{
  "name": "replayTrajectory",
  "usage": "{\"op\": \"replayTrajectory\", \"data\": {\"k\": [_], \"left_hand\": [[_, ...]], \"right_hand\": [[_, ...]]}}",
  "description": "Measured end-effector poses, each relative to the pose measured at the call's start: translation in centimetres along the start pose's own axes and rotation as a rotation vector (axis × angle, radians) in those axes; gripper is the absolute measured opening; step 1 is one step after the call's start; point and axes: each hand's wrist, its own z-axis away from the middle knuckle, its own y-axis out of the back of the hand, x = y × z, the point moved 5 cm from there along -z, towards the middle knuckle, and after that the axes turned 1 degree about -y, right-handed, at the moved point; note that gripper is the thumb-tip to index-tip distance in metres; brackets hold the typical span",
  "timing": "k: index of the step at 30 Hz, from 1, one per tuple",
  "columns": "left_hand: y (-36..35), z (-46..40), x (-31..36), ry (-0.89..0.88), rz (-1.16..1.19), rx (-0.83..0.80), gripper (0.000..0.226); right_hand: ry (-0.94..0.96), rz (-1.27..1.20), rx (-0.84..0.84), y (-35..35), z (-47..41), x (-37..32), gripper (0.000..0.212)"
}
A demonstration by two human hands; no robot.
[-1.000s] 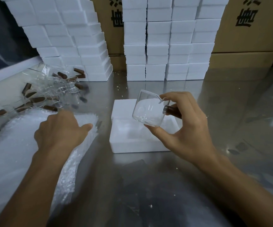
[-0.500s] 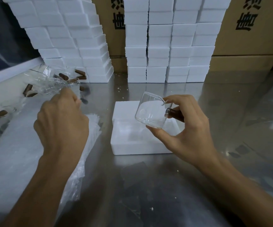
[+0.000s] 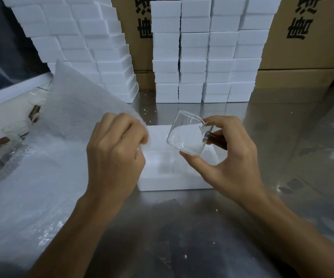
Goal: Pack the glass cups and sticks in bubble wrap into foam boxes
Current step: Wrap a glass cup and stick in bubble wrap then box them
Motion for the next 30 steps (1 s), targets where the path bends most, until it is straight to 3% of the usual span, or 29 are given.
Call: {"op": "replayTrajectory", "data": {"k": [8, 11, 18, 22, 27, 30], "left_hand": [[-1.2, 0.2, -0.3, 0.005, 0.085, -0.174, 0.033], [-1.8, 0.4, -0.4, -0.032, 0.1, -0.235, 0.028], [-4.4, 2.3, -1.5, 0.139, 0.157, -0.577, 0.029], [-3.9, 2.4, -1.8, 0.232, 0.203, -0.551, 0.024], [-4.9, 2.9, -1.6, 0.412, 0.129, -0.612, 0.062], [-5.6, 3.1, -1.5, 0.423, 0.068, -0.599, 0.057]], "right_hand": [[0.014, -0.026, 0.06, 0.4, -0.2, -0.2, 0.055], [0.013, -0.036, 0.057, 0.5, -0.3, -0.3, 0.055], [-0.019, -0.048, 0.034, 0.2, -0.2, 0.0, 0.044], [-0.056, -0.065, 0.009, 0.2, -0.3, 0.1, 0.047], [-0.189, -0.111, -0.035, -0.2, -0.2, 0.8, 0.043], [-0.278, -0.119, -0.041, -0.3, -0.3, 1.2, 0.044]]}}
